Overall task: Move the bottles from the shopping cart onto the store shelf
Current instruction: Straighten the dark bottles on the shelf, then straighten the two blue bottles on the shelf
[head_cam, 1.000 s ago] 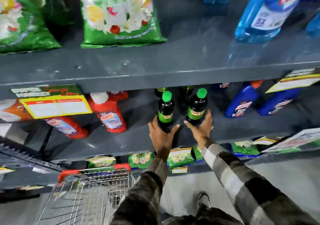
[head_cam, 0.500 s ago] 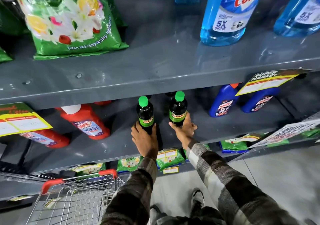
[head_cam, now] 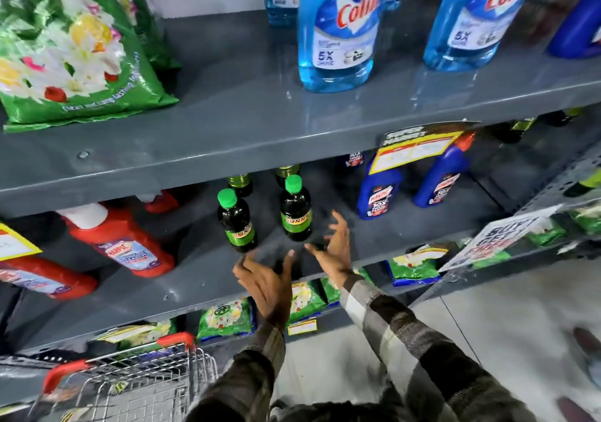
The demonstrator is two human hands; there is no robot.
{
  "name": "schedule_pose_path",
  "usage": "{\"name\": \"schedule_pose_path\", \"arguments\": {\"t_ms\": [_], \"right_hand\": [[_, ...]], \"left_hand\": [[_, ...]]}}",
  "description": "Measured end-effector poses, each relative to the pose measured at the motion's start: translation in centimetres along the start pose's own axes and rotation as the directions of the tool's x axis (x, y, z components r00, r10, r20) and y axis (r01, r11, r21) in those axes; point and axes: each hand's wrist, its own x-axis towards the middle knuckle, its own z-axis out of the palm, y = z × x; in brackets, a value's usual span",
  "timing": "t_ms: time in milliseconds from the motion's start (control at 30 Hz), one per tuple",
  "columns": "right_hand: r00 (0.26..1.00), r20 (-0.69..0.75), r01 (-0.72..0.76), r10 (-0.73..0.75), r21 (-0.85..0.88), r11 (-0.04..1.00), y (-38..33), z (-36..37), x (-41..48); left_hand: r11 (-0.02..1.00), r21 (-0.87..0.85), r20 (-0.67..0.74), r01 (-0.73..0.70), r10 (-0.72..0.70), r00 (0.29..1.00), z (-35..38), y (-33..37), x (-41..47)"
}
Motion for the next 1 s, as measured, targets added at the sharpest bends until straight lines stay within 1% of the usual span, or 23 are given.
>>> {"name": "schedule_pose_path", "arguments": {"t_ms": [100,167,200,300,333,367,400,433,467,533,600,667,733,767,867,933,1000], "right_hand": [[0.991,-0.103,0.084,-0.086,-0.016,0.996,2.6,-5.1,1.4],[0.974,-0.195,0.107,-0.113,-0.038,0.994,4.3,-8.7,3.3],[0.962,-0.246,0.114,-0.118,-0.027,0.993,4.9,-10.8,4.4],[0.907,-0.396,0.151,-0.139,-0.001,0.989,5.8,-17.6,8.1],[0.888,-0.435,0.168,-0.150,0.002,0.986,6.0,-19.4,9.4],[0.875,-0.459,0.179,-0.154,0.012,0.984,6.3,-21.2,10.7],[0.872,-0.464,0.197,-0.155,0.043,0.980,6.5,-22.7,12.0],[0.885,-0.445,0.197,-0.136,0.093,0.976,6.4,-23.5,12.8],[0.903,-0.413,0.191,-0.120,0.134,0.973,6.6,-24.3,13.7],[0.943,-0.321,0.139,-0.088,0.141,0.980,6.2,-25.3,14.8],[0.979,-0.206,0.023,-0.004,0.090,0.996,6.1,-25.5,15.3],[0.985,-0.152,-0.093,0.086,-0.042,0.995,6.0,-25.2,15.4],[0.983,-0.149,-0.136,0.107,-0.198,0.971,6.0,-24.7,15.5],[0.981,-0.164,-0.139,0.100,-0.242,0.960,6.0,-24.4,15.5],[0.976,-0.212,-0.116,0.055,-0.289,0.950,6.2,-23.9,15.5],[0.977,-0.209,-0.108,0.047,-0.290,0.951,6.3,-23.9,15.5],[0.980,-0.199,-0.090,0.031,-0.296,0.951,6.2,-24.0,15.5]], "left_hand": [[0.998,0.028,0.140,-0.057,0.052,0.989,3.8,3.4,-3.5],[0.994,0.047,0.159,-0.103,0.094,0.983,6.7,6.0,-4.9],[0.994,0.026,0.155,-0.109,0.104,0.982,8.3,7.5,-5.7],[0.985,-0.167,0.101,-0.037,0.055,0.993,12.9,11.6,-6.8],[0.977,-0.212,0.087,0.009,0.009,0.996,14.0,12.5,-6.7],[0.974,-0.214,0.078,0.070,-0.055,0.995,15.3,13.4,-6.8],[0.977,-0.165,0.064,0.133,-0.124,0.990,16.4,14.2,-6.9],[0.981,-0.087,0.038,0.175,-0.172,0.984,17.3,14.7,-6.9],[0.980,-0.005,0.006,0.197,-0.197,0.980,18.1,15.4,-7.0],[0.966,0.127,-0.035,0.226,-0.223,0.974,19.4,16.6,-6.9],[0.940,0.215,-0.079,0.265,-0.254,0.964,20.5,17.5,-6.5],[0.916,0.245,-0.128,0.319,-0.295,0.947,21.2,17.9,-6.0],[0.903,0.268,-0.174,0.336,-0.298,0.939,22.1,17.9,-5.8],[0.897,0.288,-0.185,0.336,-0.292,0.938,22.4,17.9,-5.8],[0.877,0.380,-0.177,0.293,-0.242,0.954,23.1,17.4,-5.9],[0.871,0.419,-0.146,0.258,-0.216,0.966,23.2,17.2,-6.1],[0.867,0.429,-0.136,0.252,-0.214,0.967,23.0,17.3,-6.2]]}}
